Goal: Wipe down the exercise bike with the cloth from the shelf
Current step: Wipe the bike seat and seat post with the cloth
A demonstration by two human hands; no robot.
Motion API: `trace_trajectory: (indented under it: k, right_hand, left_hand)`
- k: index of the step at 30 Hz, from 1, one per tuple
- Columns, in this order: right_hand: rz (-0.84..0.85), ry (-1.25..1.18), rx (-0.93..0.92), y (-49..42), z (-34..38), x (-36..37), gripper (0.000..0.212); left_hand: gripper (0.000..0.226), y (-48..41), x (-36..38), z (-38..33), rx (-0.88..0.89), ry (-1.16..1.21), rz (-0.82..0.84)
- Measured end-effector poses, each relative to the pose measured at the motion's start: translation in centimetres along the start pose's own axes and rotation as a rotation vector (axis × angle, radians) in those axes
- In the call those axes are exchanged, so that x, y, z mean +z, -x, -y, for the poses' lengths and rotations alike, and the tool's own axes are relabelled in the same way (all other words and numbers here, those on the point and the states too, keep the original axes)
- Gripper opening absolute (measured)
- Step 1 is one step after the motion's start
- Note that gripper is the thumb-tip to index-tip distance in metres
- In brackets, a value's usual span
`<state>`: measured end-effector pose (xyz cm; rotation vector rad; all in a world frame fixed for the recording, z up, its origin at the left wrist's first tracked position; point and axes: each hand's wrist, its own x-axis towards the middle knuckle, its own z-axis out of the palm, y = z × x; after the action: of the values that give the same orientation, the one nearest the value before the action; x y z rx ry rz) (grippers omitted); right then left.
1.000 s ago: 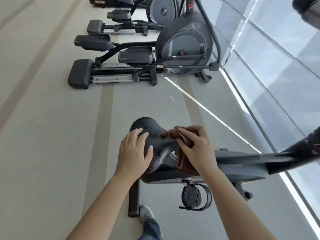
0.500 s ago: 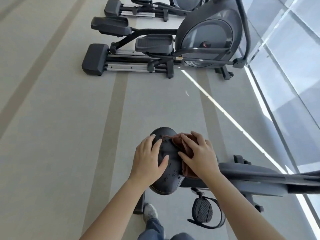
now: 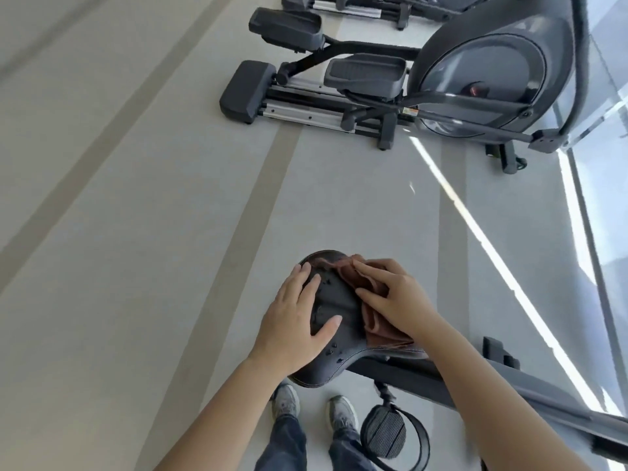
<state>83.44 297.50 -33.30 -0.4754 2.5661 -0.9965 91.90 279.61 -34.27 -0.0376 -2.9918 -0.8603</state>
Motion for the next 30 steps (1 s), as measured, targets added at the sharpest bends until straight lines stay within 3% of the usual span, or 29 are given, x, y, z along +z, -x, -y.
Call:
trace_trajectory:
  k: [6, 11, 18, 23, 30]
  right_hand:
    - [-0.016, -0.11, -0.035, -2.8, -0.9, 0.5, 0.039]
    - [0.187, -0.319, -0.092, -7.4, -0.9, 0.2, 0.031]
    - [0.23, -0.329, -0.094, -3.6, -5.2, -1.0, 0.043]
    - [0.112, -0.304, -0.097, -6.4, -2.8, 0.8, 0.035]
    - [0.225, -0.356, -0.113, -4.1, -4.0, -0.6, 0.041]
  left_hand:
    - [0.056, 0.1, 0.0, -0.5, -0.103, 0.119, -0.068]
    - [0.056, 0.0, 0.3, -0.7, -0.11, 0.095, -0.125]
    - [0.053, -0.1, 0.6, -1.3, -0.134, 0.081, -0.154]
    - [0.048, -0.2, 0.9, -1.3, -0.138, 0.069, -0.18]
    - [0.045, -0.1, 1.2, -1.2, -0.134, -0.013, -0.187]
